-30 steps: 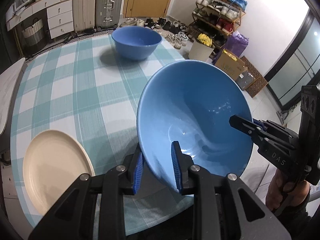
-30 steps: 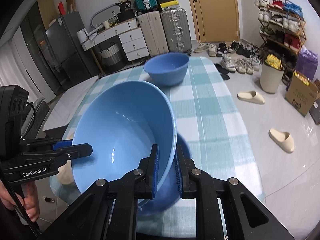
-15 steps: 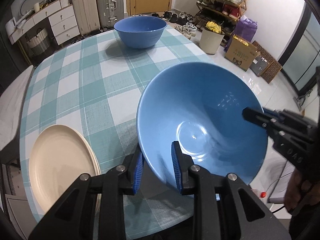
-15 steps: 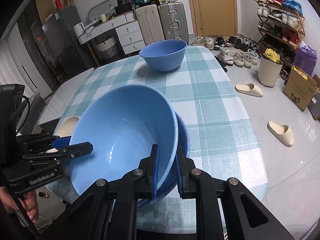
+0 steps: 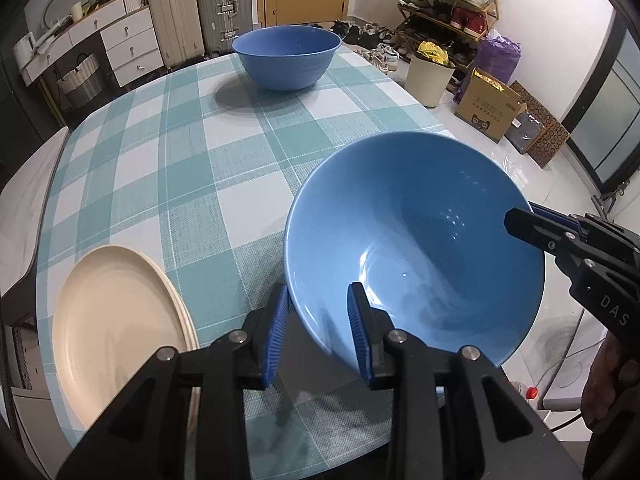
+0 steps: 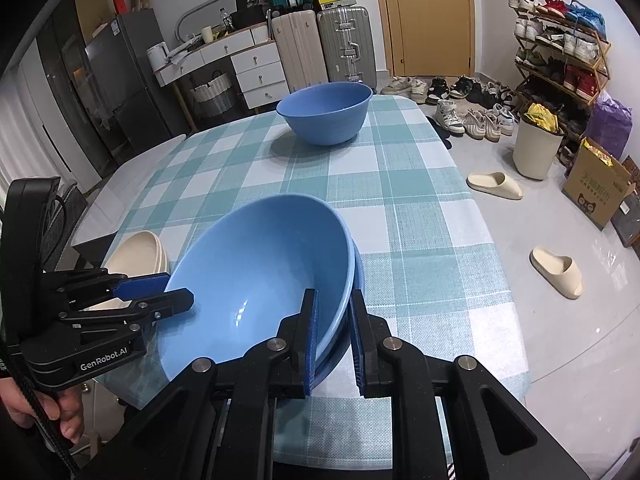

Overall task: Organize plates and bowls
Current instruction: 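Lower the light blue bowl into the placed bowl and open both grippers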

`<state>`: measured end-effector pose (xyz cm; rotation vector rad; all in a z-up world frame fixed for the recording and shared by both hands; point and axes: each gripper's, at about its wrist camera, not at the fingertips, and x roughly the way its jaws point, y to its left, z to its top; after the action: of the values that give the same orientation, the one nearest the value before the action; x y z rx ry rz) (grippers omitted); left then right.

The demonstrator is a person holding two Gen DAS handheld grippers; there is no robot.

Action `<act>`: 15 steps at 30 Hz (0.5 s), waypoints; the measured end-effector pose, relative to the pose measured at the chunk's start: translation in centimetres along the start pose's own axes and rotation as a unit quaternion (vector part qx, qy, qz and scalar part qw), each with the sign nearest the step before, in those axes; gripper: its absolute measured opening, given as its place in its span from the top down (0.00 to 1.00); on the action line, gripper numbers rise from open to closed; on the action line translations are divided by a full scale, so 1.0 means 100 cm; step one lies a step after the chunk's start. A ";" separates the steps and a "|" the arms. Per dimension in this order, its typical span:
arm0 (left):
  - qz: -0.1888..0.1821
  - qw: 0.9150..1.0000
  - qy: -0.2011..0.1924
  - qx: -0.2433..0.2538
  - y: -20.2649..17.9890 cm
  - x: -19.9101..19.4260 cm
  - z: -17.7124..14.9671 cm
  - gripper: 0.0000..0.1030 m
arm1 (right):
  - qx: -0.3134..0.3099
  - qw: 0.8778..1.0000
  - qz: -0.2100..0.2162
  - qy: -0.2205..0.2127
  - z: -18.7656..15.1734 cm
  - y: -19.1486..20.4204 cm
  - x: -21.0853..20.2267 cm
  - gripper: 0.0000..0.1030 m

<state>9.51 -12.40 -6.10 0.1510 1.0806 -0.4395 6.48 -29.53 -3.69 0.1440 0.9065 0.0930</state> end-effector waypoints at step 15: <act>-0.001 0.998 -0.066 -0.018 -0.004 -0.026 -0.006 0.56 | -0.008 0.999 -0.024 -0.044 0.002 -0.008 -0.016 0.86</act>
<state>7.84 -11.85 -4.04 0.0878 0.9588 -0.4257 5.64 -30.53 -2.43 0.1108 0.8201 0.0491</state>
